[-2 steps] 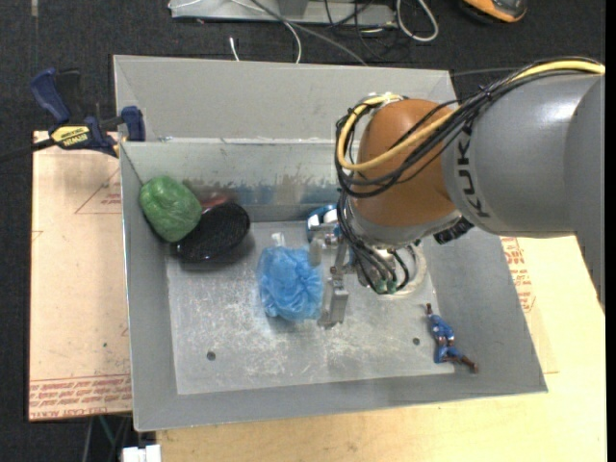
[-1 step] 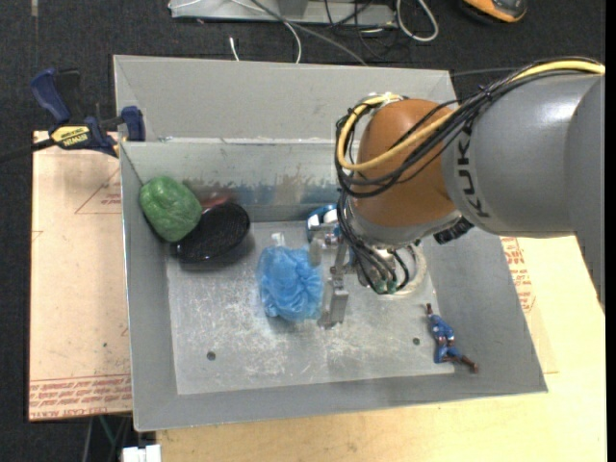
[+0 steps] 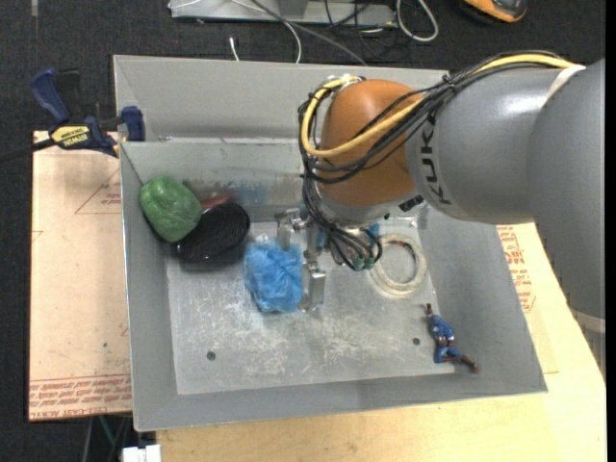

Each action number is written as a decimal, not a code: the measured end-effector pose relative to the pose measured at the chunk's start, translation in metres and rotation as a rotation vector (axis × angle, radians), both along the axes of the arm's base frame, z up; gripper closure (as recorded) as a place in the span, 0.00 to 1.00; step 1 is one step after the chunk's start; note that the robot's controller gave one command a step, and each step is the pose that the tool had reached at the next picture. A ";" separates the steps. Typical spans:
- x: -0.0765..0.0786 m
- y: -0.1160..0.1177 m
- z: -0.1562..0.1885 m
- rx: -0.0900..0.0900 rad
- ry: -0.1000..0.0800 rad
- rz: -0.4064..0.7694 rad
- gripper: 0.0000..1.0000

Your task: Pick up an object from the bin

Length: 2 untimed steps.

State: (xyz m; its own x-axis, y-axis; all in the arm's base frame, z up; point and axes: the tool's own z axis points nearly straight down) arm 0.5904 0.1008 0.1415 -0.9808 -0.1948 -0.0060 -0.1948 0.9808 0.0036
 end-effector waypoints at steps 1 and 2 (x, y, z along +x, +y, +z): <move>-0.025 0.028 -0.073 0.000 0.005 0.010 0.00; 0.056 0.018 -0.071 0.000 -0.012 0.062 1.00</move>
Offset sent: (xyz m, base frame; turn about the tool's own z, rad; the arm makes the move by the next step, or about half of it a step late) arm 0.0552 0.0174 -0.0715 -0.0658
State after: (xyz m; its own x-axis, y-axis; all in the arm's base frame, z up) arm 0.6466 0.1186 0.0709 -0.9666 -0.2557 -0.0178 -0.2557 0.9667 0.0009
